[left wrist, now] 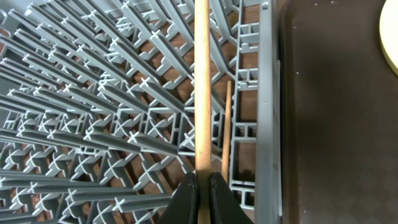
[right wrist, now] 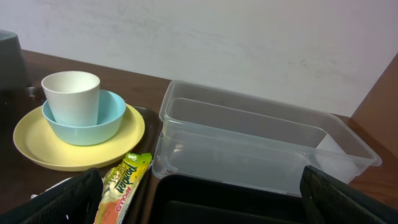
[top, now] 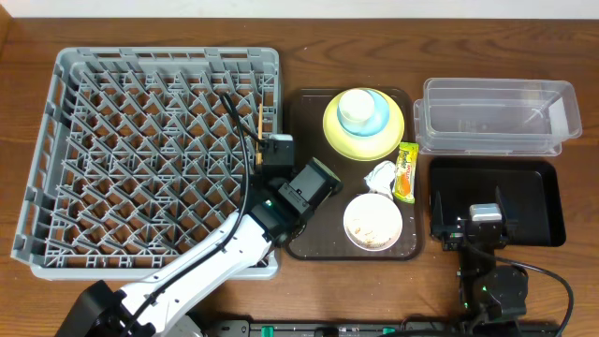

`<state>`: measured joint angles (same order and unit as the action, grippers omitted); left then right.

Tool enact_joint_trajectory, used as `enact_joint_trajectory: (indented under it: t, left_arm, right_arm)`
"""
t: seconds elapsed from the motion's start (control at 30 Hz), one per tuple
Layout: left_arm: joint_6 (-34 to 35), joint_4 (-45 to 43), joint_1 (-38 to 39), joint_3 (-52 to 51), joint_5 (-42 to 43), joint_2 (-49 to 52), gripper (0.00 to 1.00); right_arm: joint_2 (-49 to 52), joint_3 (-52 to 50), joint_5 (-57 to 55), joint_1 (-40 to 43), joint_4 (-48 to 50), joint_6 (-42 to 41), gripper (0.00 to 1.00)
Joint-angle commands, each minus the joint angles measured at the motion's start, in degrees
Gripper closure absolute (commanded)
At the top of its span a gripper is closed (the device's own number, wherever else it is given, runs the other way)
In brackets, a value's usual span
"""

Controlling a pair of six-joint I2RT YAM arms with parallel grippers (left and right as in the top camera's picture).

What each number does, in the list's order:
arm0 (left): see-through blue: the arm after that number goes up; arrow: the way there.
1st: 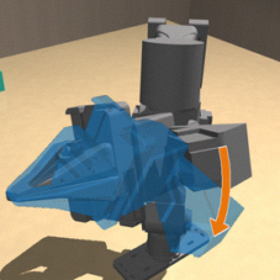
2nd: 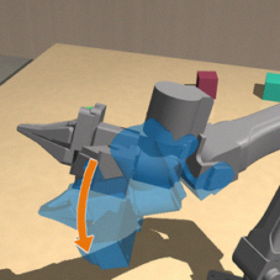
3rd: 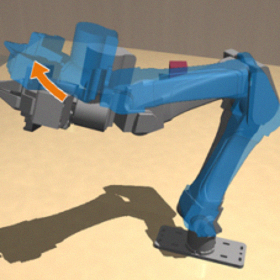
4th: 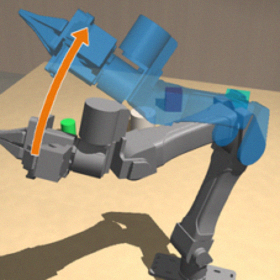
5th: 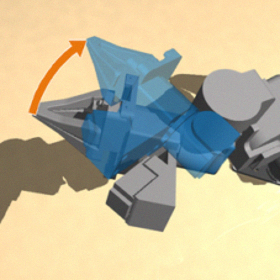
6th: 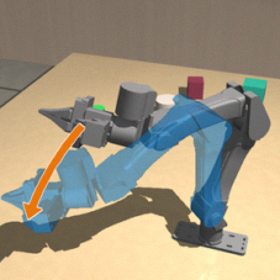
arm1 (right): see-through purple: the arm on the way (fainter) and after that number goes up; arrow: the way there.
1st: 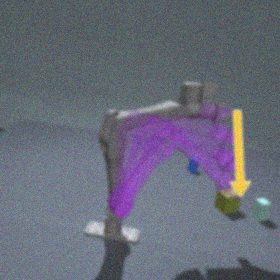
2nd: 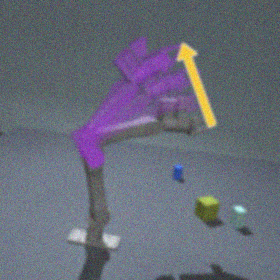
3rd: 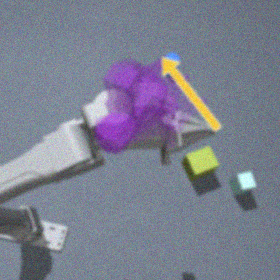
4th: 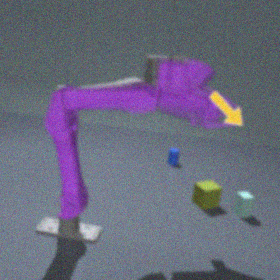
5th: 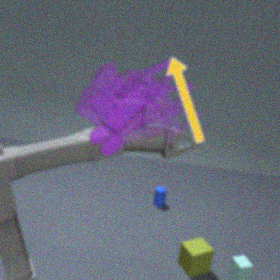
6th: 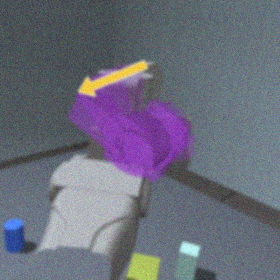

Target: Sort waste into correct bins and load items into the dishwasher rack

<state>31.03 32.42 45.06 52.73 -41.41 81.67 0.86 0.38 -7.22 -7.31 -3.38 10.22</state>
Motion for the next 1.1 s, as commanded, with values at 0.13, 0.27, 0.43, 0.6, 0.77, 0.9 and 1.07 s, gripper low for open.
enact_joint_trajectory:
  t: [0.13, 0.27, 0.43, 0.6, 0.77, 0.9, 1.07]
  left_arm:
    - [-0.35, -0.57, -0.52, -0.5, 0.94, 0.26, 0.83]
    - [-0.35, -0.57, -0.52, -0.5, 0.94, 0.26, 0.67]
    - [-0.35, -0.59, -0.52, -0.5, 1.16, 0.26, 0.61]
    - [-0.35, -0.59, -0.52, -0.5, 1.55, 0.26, 0.61]
    - [-0.33, -0.79, -0.52, -0.5, 2.01, 0.26, 0.61]
    - [-0.33, -0.81, -0.52, -0.5, 2.49, 0.26, 0.61]
    - [-0.33, -1.05, -0.52, -0.48, 3.56, 0.24, 0.61]
  right_arm:
    - [0.0, -0.07, 0.2, 0.26, -0.26, 0.57, 0.01]
    - [0.02, -0.07, 0.2, 0.26, -0.24, 0.57, 0.01]
    - [0.0, -0.07, 0.2, 0.26, -0.24, 0.57, 0.01]
    - [0.02, -0.07, 0.2, 0.26, -0.24, 0.57, 0.01]
    - [0.0, -0.07, 0.2, 0.26, -0.24, 0.57, 0.01]
    - [0.0, -0.07, 0.2, 0.26, -0.24, 0.57, 0.01]
    - [0.02, -0.07, 0.22, 0.26, -0.24, 0.57, 0.01]
